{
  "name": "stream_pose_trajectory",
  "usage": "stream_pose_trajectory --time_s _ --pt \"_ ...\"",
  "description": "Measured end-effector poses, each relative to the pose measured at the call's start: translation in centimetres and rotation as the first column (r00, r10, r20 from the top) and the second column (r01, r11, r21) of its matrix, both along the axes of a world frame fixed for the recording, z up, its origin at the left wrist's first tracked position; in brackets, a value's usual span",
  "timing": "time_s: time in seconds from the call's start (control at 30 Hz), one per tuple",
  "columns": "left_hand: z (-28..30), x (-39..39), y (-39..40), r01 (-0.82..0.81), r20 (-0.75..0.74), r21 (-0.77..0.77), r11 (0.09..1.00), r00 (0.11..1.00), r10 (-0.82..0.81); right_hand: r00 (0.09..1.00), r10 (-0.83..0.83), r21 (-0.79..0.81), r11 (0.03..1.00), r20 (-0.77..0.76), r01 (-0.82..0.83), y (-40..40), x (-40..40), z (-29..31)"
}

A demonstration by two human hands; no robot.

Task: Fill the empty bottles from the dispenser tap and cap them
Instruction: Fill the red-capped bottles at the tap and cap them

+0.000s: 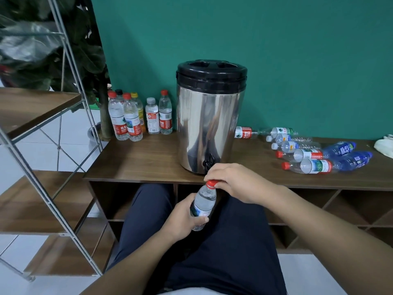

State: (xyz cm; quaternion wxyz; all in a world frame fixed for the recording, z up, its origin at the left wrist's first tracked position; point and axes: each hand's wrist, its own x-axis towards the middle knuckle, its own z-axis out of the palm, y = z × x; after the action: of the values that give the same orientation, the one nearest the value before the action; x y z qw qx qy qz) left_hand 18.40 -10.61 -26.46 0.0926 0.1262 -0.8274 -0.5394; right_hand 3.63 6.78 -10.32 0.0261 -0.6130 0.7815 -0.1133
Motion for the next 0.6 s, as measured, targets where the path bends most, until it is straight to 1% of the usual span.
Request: stream_pose_trajectory --time_s 0.1,0.17,0.2,0.27,0.33,0.37,0.43,0.5,0.6 --pt "1.6 0.9 -0.8 -0.005 -0.029 -0.004 1.0 1.0 0.005 0.998 0.038 0.045 0.998 -0.047 -0.036 -1.0 0.6 2.1" --pt "2.6 1.6 -1.4 -0.027 -0.051 -0.007 1.0 0.998 0.027 0.996 0.023 0.084 0.996 -0.083 -0.016 -2.0 1.3 3.6" --pt "3.1 1.9 -1.7 -0.044 -0.062 -0.005 0.999 0.997 0.044 0.993 0.005 0.108 0.994 -0.12 0.008 -2.7 1.7 4.2" --pt "4.1 2.5 -2.2 -0.081 -0.086 0.004 0.997 0.993 0.081 0.97 -0.036 0.137 0.988 -0.241 0.07 -4.2 2.8 5.0" --pt "5.0 3.2 -2.9 -0.11 -0.11 -0.001 0.994 0.988 0.109 0.938 -0.095 0.081 0.988 -0.333 0.129 -5.7 3.8 5.5" --pt "5.3 3.5 -3.2 -0.122 -0.118 -0.001 0.993 0.986 0.121 0.932 -0.119 0.037 0.989 -0.341 0.14 -6.3 4.1 5.7" --pt "6.0 4.3 -4.1 -0.138 -0.125 0.009 0.99 0.982 0.138 0.95 -0.124 -0.022 0.992 -0.287 0.122 -7.6 4.3 6.1" --pt "6.7 4.9 -5.1 -0.152 -0.13 0.003 0.988 0.98 0.151 0.979 -0.064 -0.032 0.998 -0.194 0.059 -8.6 4.6 6.8" --pt "7.6 5.7 -6.9 -0.17 -0.135 0.004 0.985 0.976 0.169 0.984 0.064 0.003 0.998 -0.164 -0.064 -9.9 5.3 8.1"
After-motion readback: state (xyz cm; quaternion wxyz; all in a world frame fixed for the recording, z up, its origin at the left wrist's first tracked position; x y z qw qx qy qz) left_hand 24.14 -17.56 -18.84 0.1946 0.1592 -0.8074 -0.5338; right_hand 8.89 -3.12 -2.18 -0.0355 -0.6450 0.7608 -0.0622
